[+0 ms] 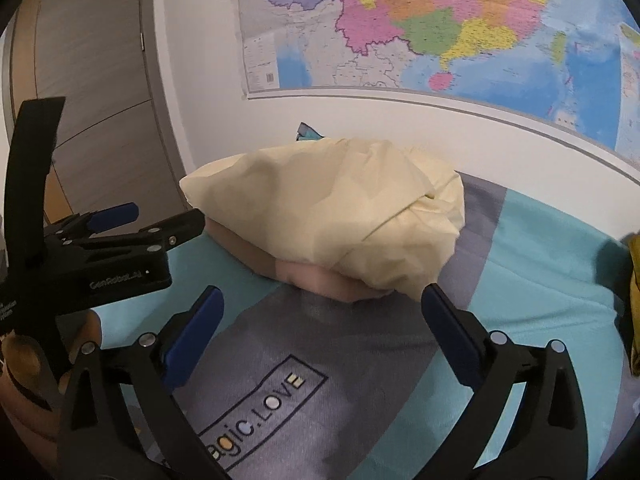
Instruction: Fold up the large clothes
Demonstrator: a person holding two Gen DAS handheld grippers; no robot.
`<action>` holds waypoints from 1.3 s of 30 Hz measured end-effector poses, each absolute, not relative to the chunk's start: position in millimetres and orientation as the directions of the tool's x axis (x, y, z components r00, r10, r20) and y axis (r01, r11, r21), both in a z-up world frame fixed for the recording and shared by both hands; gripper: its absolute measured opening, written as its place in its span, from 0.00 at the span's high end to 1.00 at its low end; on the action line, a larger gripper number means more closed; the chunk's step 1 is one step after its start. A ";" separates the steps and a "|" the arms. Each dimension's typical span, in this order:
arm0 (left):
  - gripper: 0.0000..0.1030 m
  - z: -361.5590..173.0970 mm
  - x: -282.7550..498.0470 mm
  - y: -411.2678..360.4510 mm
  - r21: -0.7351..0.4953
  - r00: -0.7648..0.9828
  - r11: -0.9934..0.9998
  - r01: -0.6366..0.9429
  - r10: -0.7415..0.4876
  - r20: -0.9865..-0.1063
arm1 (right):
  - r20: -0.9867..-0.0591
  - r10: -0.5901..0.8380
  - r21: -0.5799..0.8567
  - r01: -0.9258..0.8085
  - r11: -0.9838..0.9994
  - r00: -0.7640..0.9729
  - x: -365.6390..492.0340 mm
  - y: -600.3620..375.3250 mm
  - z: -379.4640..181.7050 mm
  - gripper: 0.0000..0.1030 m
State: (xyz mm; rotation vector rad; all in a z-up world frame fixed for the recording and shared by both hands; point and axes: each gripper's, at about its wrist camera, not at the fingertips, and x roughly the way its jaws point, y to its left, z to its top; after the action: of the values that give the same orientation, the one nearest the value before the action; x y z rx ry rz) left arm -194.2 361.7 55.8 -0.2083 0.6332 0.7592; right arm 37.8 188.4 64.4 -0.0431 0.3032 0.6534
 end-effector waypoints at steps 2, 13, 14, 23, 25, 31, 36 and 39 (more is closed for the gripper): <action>0.06 57.7 -198.0 356.1 0.049 0.551 0.713 -0.699 0.581 -0.599 | -0.291 0.586 0.054 -0.598 0.799 0.756 33.9 184.8 63.1 0.05; 0.06 59.9 -207.5 337.0 0.052 0.558 0.719 -0.693 0.581 -0.592 | -0.283 0.575 0.041 -0.589 0.807 0.768 14.3 172.7 58.9 0.05; 0.06 59.6 -208.1 335.8 0.053 0.558 0.719 -0.693 0.581 -0.592 | -0.281 0.575 0.042 -0.589 0.807 0.768 13.0 172.1 58.4 0.05; 0.06 56.8 -210.7 329.6 0.053 0.556 0.722 -0.690 0.575 -0.601 | -0.273 0.572 0.043 -0.584 0.810 0.773 6.8 166.4 55.4 0.05; 0.06 56.7 -211.0 327.7 0.057 0.556 0.724 -0.688 0.576 -0.599 | -0.274 0.575 0.043 -0.587 0.808 0.771 6.2 165.9 55.0 0.05; 0.07 54.9 -211.1 326.4 0.052 0.555 0.723 -0.689 0.572 -0.604 | -0.272 0.577 0.049 -0.587 0.808 0.770 3.3 163.9 54.4 0.05; 0.06 54.0 -211.4 322.1 0.053 0.557 0.727 -0.685 0.569 -0.605 | -0.271 0.578 0.054 -0.588 0.807 0.770 2.0 160.8 54.5 0.05; 0.06 53.4 -211.3 319.8 0.054 0.559 0.731 -0.680 0.565 -0.606 | -0.271 0.578 0.061 -0.585 0.809 0.770 1.3 159.2 53.6 0.05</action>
State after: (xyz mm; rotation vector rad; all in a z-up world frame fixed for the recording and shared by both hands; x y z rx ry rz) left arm -211.3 319.8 53.4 -0.1950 0.6412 0.7396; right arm 1.3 159.2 53.6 -0.0277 0.2845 0.6306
